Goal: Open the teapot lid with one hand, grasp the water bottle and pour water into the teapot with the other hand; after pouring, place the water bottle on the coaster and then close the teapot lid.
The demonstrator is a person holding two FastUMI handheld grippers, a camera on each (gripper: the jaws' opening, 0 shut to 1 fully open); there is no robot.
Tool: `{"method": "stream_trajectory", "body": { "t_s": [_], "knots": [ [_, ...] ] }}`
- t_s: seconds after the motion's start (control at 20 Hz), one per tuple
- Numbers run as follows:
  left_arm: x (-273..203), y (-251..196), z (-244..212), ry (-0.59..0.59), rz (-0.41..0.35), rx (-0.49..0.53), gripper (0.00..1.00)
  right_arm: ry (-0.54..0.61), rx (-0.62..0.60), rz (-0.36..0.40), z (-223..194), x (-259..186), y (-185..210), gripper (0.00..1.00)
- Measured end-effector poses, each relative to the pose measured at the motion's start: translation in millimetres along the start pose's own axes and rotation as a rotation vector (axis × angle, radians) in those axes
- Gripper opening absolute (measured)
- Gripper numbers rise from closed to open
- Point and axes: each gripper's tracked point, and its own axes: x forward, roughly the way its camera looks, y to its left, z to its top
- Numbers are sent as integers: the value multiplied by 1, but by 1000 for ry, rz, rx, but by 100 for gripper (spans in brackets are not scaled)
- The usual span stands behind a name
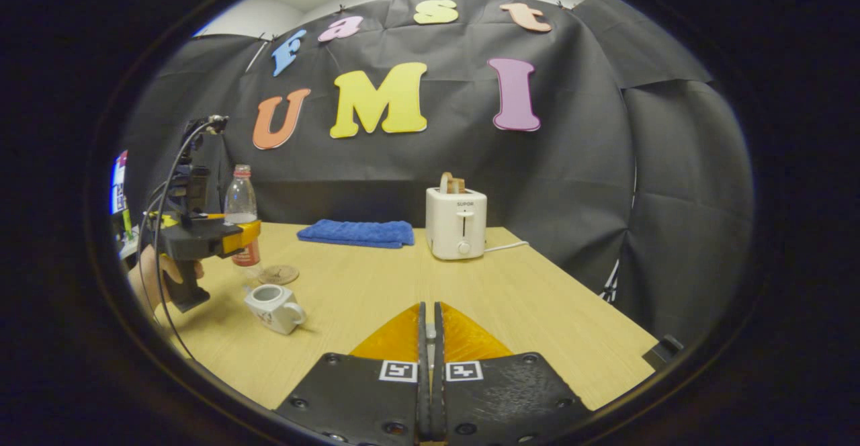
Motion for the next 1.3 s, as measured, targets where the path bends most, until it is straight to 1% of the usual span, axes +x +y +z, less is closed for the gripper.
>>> {"method": "stream_trajectory", "body": {
  "t_s": [0.05,0.15,0.25,0.4,0.5,0.6,0.9,1.2,1.3],
  "knots": [
    [7,-3,1,3,-14,-34,76,1,-1,2,0,1,0,2],
    [18,-5,7,-5,-30,-92,76,-2,-5,9,1,3,2,0],
    [28,-9,10,-3,-51,-124,76,-3,1,14,0,8,2,1],
    [40,-1,3,18,-31,-100,76,15,23,21,-7,14,3,1],
    [47,-5,0,18,-47,-102,76,27,21,34,-13,16,7,1],
    [48,-3,-4,28,-40,-100,77,30,13,40,-16,17,10,1],
    [46,-17,-8,40,-81,-149,78,35,-11,51,-22,18,18,1],
    [40,-21,-8,22,-83,-100,80,49,-12,50,-27,19,17,1],
    [37,-22,-11,26,-90,-101,81,52,-17,48,-27,19,18,1]
  ]
}}
